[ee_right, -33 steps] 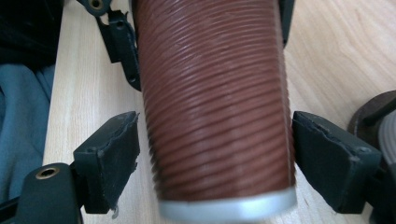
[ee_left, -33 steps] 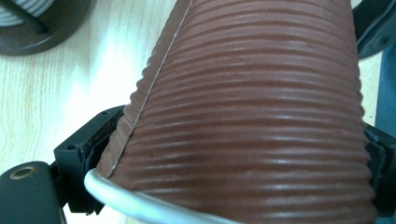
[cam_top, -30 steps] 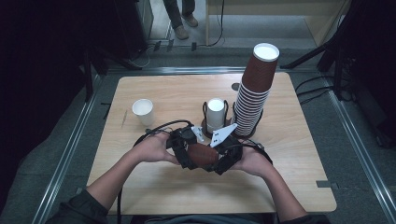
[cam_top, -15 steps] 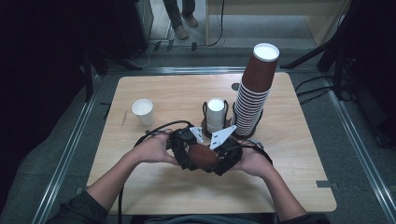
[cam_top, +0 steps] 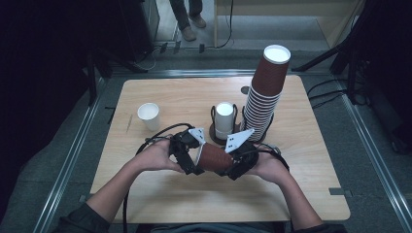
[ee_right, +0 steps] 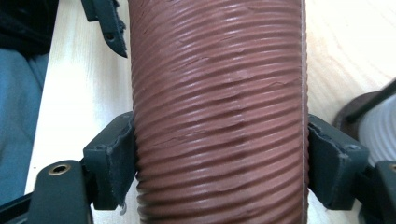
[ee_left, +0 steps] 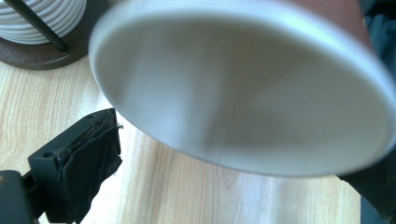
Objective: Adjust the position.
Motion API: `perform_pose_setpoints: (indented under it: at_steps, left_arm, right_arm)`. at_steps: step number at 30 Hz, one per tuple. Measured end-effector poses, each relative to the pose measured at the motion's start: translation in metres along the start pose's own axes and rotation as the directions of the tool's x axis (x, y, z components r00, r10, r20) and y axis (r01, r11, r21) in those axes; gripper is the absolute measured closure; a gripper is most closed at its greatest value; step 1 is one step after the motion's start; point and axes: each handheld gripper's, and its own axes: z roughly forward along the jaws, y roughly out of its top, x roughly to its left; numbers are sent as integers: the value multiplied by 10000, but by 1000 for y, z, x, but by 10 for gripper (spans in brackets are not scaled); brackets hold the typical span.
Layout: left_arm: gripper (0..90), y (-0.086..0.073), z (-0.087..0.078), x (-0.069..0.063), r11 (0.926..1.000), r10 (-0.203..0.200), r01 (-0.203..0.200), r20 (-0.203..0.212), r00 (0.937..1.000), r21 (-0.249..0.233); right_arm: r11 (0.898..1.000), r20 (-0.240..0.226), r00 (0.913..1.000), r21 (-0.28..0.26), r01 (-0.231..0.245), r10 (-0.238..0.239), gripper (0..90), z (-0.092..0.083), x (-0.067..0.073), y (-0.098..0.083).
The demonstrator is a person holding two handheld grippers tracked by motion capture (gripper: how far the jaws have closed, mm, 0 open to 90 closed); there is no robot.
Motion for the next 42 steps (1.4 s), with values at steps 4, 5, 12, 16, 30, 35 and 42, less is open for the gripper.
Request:
perform_pose_setpoints:
  at_steps: [4, 5, 12, 16, 30, 35, 42]
  left_arm:
    - [0, -6, -2, 1, 9984, -247, 253, 121, 9996, -508]
    - [0, -7, -3, 1, 9977, -259, 264, 92, 9996, -618]
    - [0, -17, -6, 1, 9909, -614, 620, 88, 9981, -1191]
    - [0, -21, -5, 1, 9855, -803, 780, -91, 9967, -1505]
    - [0, -23, -7, -3, 9583, -1230, 1272, 325, 9919, -2559]
    - [0, -20, -8, -3, 9519, -1206, 1276, 424, 9918, -2786]
    - [0, -18, -11, -5, 9379, -1271, 1408, 637, 9898, -3171]
  right_arm:
    - [9996, 178, 9998, -289, -8, 13, 212, -6, -2, -1]
    - [9993, 125, 9998, -323, -165, 169, 212, -8, -1, -2]
    - [9958, 168, 9984, -753, -529, 543, 210, -15, -3, -7]
    - [9936, 201, 9976, -927, -642, 663, 210, -19, -2, -9]
    - [9833, 83, 9979, -1707, -625, 649, 210, -20, 0, -13]
    - [9815, -114, 9983, -1820, -588, 577, 210, -15, 0, -12]
    - [9830, -364, 9988, -1795, -395, 335, 209, -4, 2, -6]
